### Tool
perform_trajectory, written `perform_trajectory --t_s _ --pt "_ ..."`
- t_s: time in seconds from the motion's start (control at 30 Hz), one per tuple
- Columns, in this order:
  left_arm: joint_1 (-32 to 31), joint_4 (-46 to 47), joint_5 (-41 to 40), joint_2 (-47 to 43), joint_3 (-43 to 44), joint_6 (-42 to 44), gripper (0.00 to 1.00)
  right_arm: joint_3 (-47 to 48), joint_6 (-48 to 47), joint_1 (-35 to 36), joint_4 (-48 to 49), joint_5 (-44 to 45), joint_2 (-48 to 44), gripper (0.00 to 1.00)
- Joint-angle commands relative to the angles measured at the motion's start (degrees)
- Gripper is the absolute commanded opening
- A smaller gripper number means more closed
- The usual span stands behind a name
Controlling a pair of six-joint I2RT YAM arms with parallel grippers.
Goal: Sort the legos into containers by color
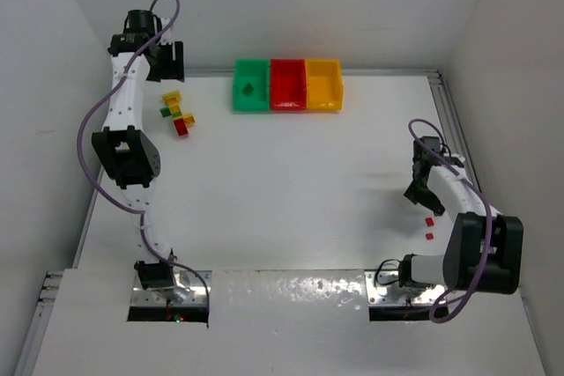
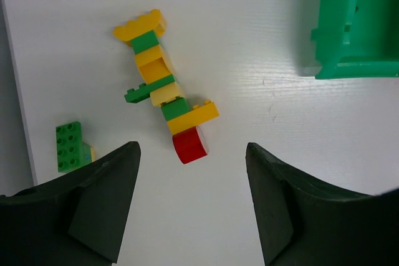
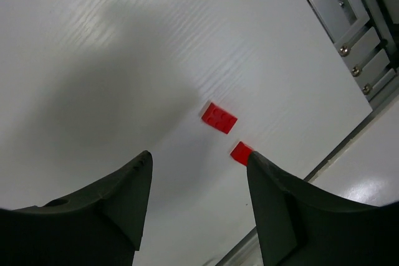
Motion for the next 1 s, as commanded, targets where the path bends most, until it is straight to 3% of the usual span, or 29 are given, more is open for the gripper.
perform_trajectory --t_s 0.0,0.27,0.53,0.8,0.97 --pt "2.30 0.78 0.73 -0.43 2.13 -0.24 0.66 0.69 -1.23 -2.30 4.45 4.35 1.04 0.60" --pt "3.98 0.16 -0.32 -3.15 3.19 2.04 0.66 2.27 20.98 -4.77 3.32 7.85 2.89 0.64" --pt "3.98 3.41 -0.05 -12.47 -5.94 3.54 0.66 2.10 27.33 -4.86 3.59 13.05 8.78 0.65" --pt "3.98 14.30 -1.81 -22.92 -17.19 5.48 0.67 -4.05 36.46 -4.95 5.80 13.48 1.76 0.62" --pt "3.98 16.25 -0.93 -24.69 -18.26 3.98 0.68 -8.45 34.98 -5.82 9.83 14.80 -1.50 0.62"
